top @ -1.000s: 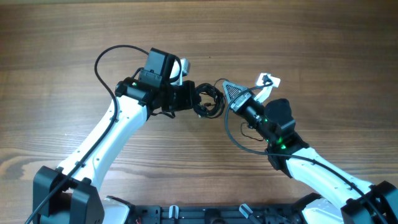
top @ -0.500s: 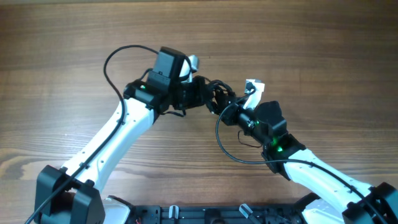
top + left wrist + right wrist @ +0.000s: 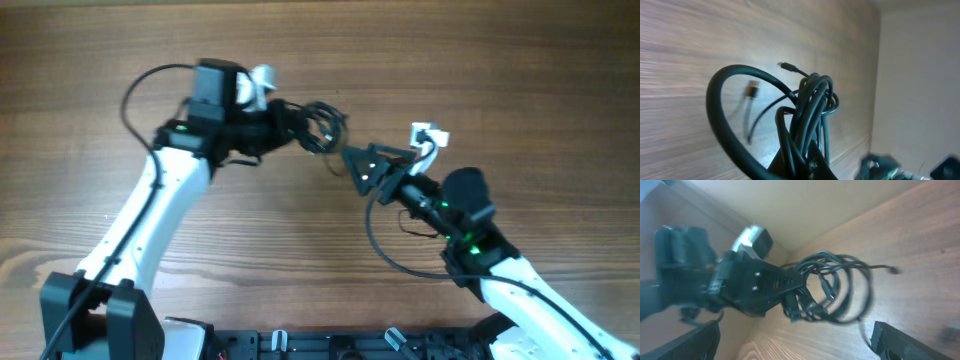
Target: Untangle cables
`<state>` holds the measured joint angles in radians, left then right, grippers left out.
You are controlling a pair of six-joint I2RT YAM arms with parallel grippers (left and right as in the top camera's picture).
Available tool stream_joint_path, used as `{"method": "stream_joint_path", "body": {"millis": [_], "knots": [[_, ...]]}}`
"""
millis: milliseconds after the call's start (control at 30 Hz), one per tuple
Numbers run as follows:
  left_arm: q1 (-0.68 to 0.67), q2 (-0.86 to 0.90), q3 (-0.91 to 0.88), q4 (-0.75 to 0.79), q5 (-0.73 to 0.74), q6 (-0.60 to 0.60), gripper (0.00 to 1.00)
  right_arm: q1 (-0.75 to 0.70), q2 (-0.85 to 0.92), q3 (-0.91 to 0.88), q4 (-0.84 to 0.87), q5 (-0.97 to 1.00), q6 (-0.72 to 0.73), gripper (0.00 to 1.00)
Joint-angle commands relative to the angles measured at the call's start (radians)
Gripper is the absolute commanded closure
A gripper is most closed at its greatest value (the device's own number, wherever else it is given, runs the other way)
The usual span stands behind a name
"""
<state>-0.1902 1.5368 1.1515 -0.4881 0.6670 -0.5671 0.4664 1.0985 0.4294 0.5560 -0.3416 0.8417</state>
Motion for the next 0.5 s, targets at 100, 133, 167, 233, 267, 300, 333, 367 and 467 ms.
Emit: {"method": "stream_joint_path", "body": {"millis": [100,133,167,233,267,300,333,367,467], "knots": [[0.134,-0.018,0.019,-0.043,0.396,0.377,0.96,-0.04,-0.048,0.007,-0.137,-0.049,-0.087,0.0],[0.138,-0.018,0.019,-0.066,0.42,0.437,0.96,-0.04,-0.048,0.007,-0.146,-0.05,-0.114,0.0],[0.139,-0.018,0.019,-0.085,0.429,0.48,0.96,-0.04,-0.048,0.007,-0.151,-0.054,-0.154,0.0],[0.139,-0.018,0.019,-0.127,0.429,0.573,0.96,-0.04,-0.048,0.007,-0.154,-0.064,-0.199,0.0],[0.139,-0.018,0.019,-0.16,0.429,0.651,0.96,-0.04,-0.048,0.007,-0.153,-0.063,-0.18,0.0],[0.139,-0.018,0.019,-0.197,0.429,0.727,0.96,-0.04,-0.048,0.007,-0.153,-0.055,-0.137,0.01],[0.139,-0.018,0.019,-0.227,0.429,0.782,0.96,-0.04,-0.047,0.007,-0.153,-0.051,-0.043,0.02],[0.139,-0.018,0.019,-0.245,0.428,0.815,0.96,-0.04,-0.047,0.007,-0.153,-0.052,0.056,0.02],[0.139,-0.018,0.019,-0.256,0.429,0.849,0.96,-0.04,-0.024,0.007,-0.154,-0.056,0.42,0.04]]}}
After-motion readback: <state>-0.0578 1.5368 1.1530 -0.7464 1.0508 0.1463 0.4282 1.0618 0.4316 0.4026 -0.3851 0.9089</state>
